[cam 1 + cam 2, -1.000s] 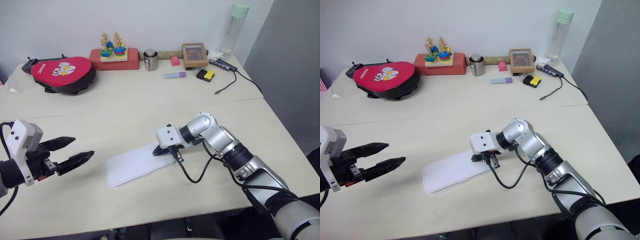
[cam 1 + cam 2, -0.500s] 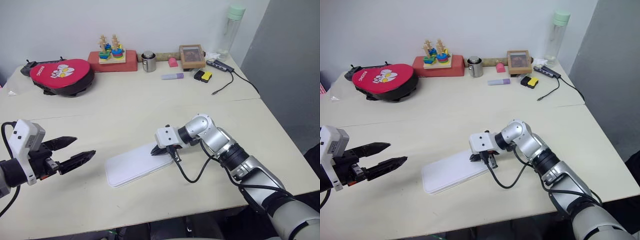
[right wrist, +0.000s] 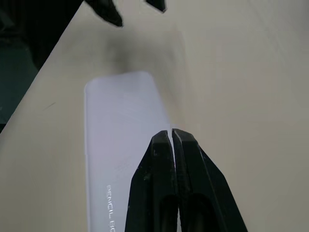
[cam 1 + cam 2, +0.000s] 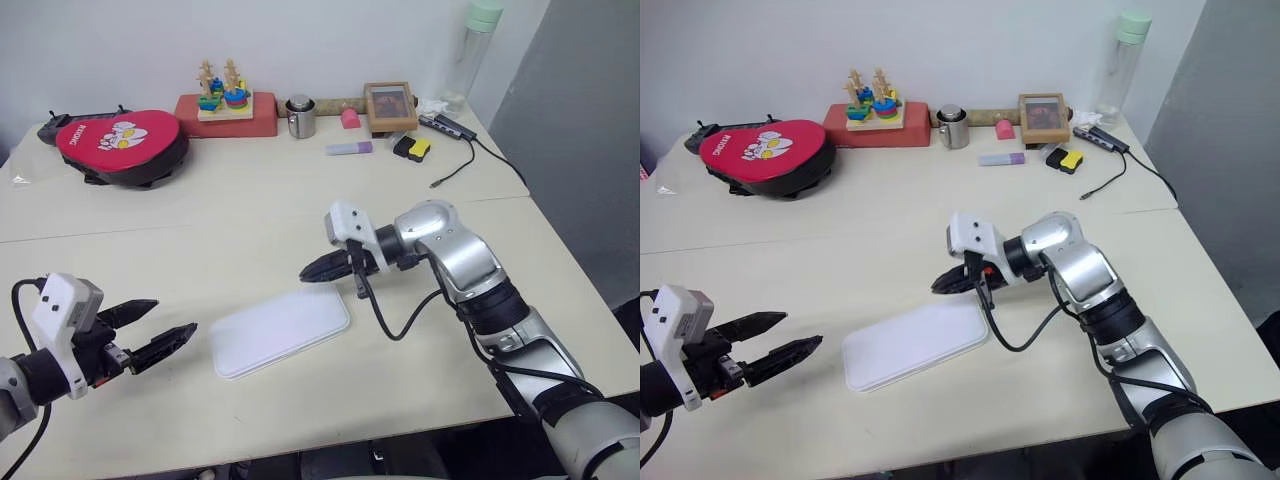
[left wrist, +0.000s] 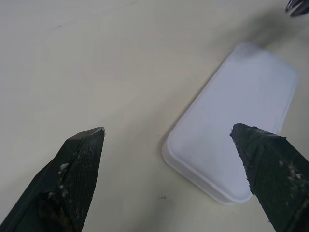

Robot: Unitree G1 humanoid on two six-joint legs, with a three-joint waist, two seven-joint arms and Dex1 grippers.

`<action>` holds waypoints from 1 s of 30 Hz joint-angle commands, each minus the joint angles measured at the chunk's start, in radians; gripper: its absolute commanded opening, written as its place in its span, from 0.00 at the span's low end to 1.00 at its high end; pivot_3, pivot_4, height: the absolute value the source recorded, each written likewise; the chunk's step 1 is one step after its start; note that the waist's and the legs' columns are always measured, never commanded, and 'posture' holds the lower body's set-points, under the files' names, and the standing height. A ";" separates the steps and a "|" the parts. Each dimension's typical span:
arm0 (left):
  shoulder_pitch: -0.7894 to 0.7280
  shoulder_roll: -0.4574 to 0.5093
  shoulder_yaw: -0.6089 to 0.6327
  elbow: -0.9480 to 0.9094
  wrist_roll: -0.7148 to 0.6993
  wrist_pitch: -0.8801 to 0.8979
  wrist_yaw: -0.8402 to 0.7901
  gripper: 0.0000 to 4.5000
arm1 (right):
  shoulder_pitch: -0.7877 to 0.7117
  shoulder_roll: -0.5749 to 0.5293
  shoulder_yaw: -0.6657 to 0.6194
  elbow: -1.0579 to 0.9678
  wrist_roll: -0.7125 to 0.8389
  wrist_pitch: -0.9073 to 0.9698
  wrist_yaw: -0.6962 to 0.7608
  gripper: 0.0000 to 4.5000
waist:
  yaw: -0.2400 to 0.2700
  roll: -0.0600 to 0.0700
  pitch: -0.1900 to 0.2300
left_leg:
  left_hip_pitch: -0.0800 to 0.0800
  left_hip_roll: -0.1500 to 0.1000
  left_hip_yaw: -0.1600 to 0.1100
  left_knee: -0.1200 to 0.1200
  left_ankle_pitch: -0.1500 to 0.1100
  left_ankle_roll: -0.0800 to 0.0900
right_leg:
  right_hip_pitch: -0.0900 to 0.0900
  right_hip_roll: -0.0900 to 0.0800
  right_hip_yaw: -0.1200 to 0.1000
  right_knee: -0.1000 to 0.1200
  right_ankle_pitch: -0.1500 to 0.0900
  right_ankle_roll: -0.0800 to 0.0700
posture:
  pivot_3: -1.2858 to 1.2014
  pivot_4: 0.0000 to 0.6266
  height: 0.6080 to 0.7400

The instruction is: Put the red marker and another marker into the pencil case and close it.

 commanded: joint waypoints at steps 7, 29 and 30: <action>-0.025 -0.314 -0.025 -0.018 0.141 -0.189 0.319 1.00 | 0.191 -0.035 -0.128 -0.126 0.022 0.137 -0.281 0.02 | 0.017 -0.002 -0.001 | -0.001 -0.001 0.002 0.002 0.000 0.000 | 0.002 -0.001 0.002 -0.003 0.002 0.003 | 0.52 0.24 1.00; -0.082 -0.539 -0.145 -0.002 0.284 -0.349 0.641 1.00 | 0.686 0.103 -0.327 -0.303 -0.054 -0.218 -0.854 0.02 | 0.025 -0.005 -0.004 | -0.001 -0.002 0.003 0.002 0.000 0.000 | 0.003 -0.002 0.003 -0.004 0.003 0.005 | 0.52 0.24 1.00; -0.076 -0.538 -0.143 -0.001 0.274 -0.346 0.635 1.00 | 0.685 0.102 -0.331 -0.302 -0.052 -0.220 -0.861 0.02 | 0.023 -0.005 -0.004 | 0.000 -0.002 0.003 0.002 0.000 0.000 | 0.003 -0.002 0.003 -0.004 0.003 0.005 | 0.52 0.24 1.00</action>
